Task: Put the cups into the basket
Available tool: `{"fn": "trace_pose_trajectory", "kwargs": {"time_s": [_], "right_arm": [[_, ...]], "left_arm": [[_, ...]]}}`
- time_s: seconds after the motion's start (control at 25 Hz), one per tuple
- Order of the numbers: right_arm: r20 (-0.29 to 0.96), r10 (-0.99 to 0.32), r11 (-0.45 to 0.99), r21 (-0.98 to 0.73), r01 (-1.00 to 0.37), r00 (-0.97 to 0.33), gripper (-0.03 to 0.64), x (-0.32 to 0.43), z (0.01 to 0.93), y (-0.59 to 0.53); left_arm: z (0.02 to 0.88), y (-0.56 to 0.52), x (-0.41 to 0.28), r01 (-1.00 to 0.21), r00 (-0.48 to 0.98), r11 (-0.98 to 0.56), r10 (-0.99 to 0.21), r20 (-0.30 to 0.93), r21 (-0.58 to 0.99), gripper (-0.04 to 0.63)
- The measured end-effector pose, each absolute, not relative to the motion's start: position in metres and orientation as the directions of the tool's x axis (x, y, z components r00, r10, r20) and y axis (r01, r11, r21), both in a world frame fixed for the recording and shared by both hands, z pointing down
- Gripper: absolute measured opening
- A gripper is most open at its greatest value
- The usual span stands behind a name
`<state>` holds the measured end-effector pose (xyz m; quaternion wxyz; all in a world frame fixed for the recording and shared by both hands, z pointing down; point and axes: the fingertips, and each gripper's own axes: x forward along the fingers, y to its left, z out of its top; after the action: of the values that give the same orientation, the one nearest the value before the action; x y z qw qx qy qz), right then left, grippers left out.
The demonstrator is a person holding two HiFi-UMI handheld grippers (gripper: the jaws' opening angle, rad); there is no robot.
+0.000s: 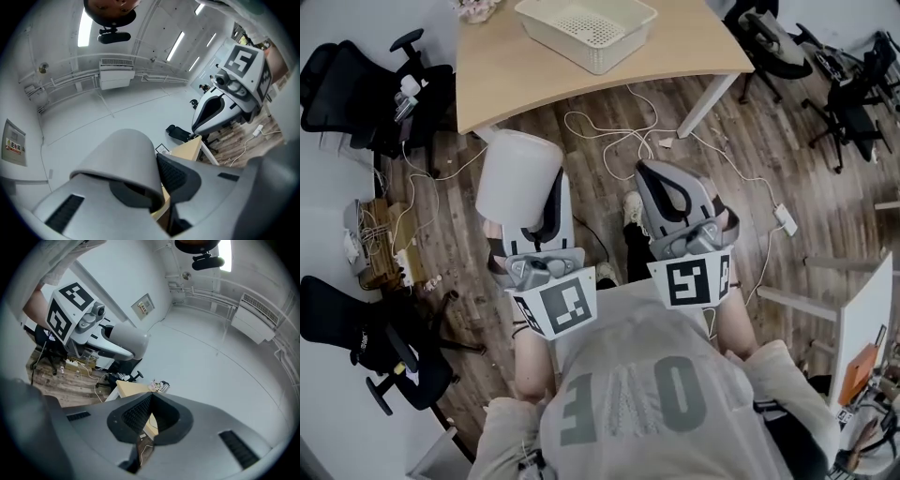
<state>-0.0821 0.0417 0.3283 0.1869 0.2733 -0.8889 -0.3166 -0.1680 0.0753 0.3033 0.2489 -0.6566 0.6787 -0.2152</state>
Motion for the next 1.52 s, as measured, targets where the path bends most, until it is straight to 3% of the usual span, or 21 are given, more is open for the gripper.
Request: {"fn": "trace_pose_trajectory", "kwargs": {"time_s": [1.04, 1.52], "right_arm": [[0.145, -0.405, 0.728, 0.648, -0.223, -0.903, -0.002, -0.176, 0.318, -0.257], [0.11, -0.458, 0.72, 0.628, -0.295, -0.882, -0.002, -0.168, 0.311, -0.316]], "left_arm": [[0.295, -0.2, -0.245, -0.759, -0.228, 0.2, -0.973, -0.034, -0.619, 0.049], [0.298, -0.261, -0.248, -0.758, -0.195, 0.154, -0.981, -0.005, -0.633, 0.049]]}}
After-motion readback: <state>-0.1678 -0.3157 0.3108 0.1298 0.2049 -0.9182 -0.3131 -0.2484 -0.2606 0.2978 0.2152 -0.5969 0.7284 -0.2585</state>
